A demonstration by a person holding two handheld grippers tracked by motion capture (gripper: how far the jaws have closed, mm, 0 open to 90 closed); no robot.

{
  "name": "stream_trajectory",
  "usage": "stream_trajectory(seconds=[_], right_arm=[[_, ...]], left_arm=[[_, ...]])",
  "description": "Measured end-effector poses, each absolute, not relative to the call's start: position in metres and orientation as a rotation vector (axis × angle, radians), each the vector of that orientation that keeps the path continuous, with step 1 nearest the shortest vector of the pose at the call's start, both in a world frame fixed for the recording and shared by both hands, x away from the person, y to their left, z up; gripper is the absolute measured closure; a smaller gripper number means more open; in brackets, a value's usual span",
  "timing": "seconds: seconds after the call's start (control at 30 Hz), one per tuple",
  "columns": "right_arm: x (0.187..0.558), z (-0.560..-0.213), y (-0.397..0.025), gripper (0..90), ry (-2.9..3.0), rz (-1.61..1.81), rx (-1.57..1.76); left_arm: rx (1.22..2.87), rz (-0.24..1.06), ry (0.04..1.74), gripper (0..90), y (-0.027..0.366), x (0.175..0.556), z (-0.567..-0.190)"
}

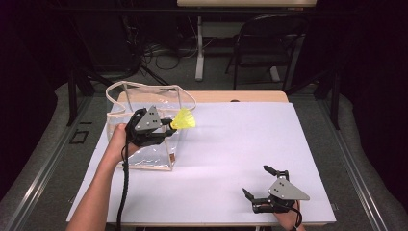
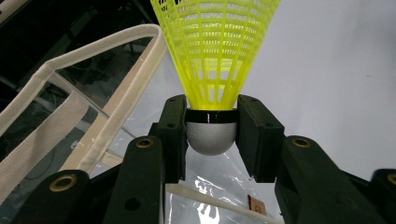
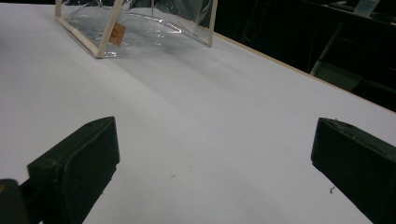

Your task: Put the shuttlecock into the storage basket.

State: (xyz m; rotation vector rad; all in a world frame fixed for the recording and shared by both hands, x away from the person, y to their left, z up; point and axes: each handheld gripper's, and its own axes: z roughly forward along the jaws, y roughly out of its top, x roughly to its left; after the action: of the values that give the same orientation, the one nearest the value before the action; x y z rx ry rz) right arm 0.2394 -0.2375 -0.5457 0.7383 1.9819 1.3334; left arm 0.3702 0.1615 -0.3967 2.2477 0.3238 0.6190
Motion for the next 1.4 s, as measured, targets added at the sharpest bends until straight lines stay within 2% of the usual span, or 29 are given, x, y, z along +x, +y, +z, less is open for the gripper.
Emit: stream_trajectory(seconds=[1.4], right_arm=[[0.241, -0.547, -0.237, 0.8, 1.989, 1.330, 0.744]], left_arm=[[2.205, 0.669, 0.364, 64.5, 0.170, 0.384, -0.382]])
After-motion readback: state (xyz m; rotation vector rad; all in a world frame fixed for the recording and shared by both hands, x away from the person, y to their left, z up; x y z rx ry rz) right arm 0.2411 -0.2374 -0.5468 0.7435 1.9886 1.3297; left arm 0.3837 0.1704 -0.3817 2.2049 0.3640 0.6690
